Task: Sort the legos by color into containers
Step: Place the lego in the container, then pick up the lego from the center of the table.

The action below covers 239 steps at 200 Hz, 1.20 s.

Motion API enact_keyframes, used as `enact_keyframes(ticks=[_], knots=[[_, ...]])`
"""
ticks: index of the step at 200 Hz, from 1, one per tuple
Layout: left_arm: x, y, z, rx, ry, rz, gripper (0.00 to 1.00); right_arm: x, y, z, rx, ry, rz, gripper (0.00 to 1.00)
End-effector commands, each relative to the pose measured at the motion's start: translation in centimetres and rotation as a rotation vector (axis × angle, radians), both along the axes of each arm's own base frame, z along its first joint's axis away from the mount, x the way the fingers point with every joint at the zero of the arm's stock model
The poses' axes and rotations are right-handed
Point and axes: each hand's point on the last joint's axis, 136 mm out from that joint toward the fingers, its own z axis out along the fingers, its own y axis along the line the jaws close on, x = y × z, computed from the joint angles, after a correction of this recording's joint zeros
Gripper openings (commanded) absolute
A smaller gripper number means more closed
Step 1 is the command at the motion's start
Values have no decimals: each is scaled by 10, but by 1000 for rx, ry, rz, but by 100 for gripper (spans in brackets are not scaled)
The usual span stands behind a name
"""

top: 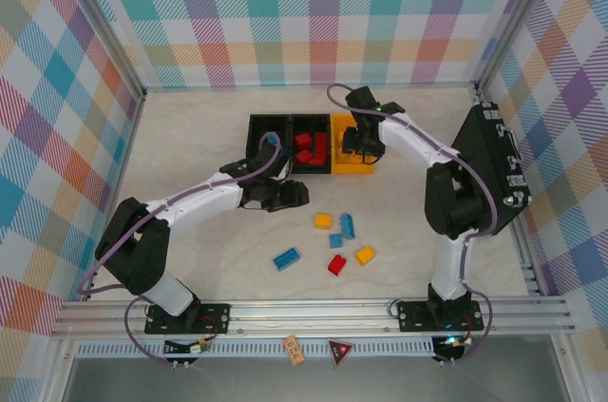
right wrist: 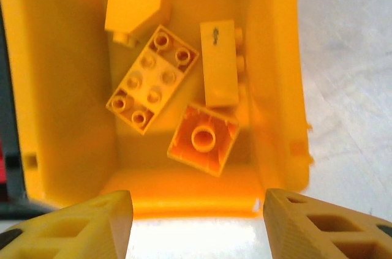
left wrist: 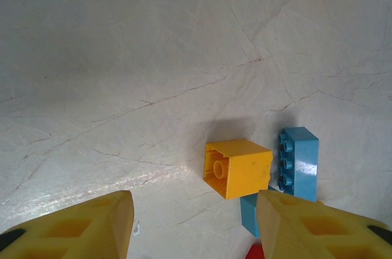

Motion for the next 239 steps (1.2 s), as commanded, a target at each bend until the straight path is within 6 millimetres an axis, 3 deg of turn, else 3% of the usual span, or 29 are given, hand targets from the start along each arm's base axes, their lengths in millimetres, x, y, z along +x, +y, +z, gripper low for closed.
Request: enact_keyframes(ticks=[1, 65, 142, 184, 239], knots=[[-5, 1, 7, 0, -19, -19, 56, -17, 4, 24, 68, -38, 11, 59], [-22, 7, 1, 13, -7, -95, 57, -80, 8, 17, 178, 13, 64, 59], [-67, 40, -4, 7, 21, -69, 60, -146, 70, -5, 306, 196, 185, 61], [-77, 54, -11, 40, 34, -44, 61, -166, 93, -30, 266, 281, 235, 61], [-79, 55, -18, 50, 48, -49, 61, -173, 95, -50, 175, 354, 233, 65]])
